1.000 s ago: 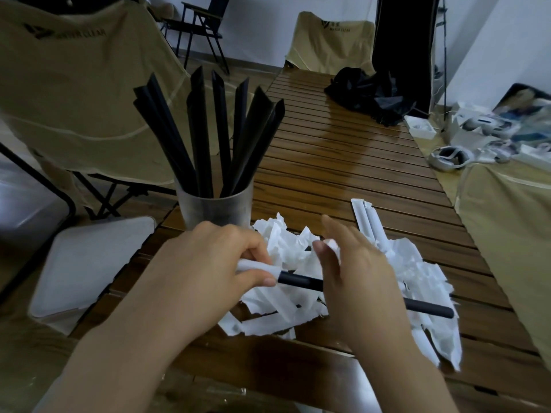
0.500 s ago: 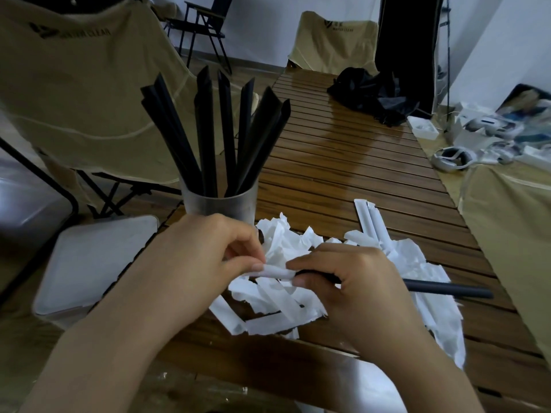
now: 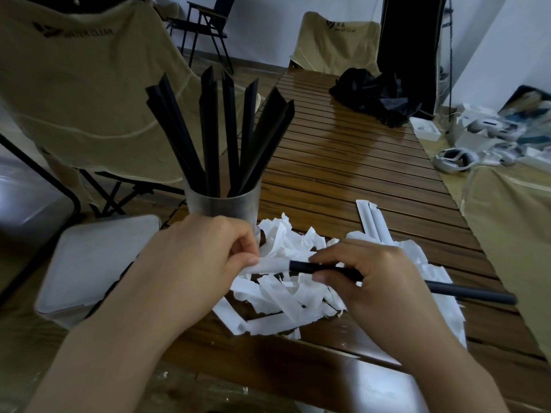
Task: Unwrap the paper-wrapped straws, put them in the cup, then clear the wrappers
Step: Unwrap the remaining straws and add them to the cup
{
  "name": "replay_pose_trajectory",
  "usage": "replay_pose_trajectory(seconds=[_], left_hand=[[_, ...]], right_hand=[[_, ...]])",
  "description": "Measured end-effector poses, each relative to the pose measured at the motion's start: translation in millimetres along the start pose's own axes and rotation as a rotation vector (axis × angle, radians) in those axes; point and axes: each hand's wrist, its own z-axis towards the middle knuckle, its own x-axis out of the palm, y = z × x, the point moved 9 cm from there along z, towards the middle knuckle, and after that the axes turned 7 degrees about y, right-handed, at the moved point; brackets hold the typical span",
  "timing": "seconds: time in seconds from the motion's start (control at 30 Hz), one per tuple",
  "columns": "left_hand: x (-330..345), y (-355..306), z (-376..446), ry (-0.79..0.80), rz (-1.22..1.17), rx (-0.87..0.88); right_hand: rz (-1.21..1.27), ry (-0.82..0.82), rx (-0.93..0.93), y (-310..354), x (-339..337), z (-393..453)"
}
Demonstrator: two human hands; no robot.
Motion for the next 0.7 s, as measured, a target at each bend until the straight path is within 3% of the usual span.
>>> replay_pose_trajectory(seconds=[0.43, 0.57, 0.7], left_hand=[[16, 1, 5, 0.021, 0.123, -0.108], [34, -3, 10, 0.087, 0.046, -0.092], [31, -14, 10, 0.041, -0.120, -0.044]], right_hand=[[-0.107, -0.169, 0.059, -19, -14, -1], [-0.082, -0.263, 0.035, -9, -23, -2], [-0.032, -0.377, -0.051, 11, -36, -6]])
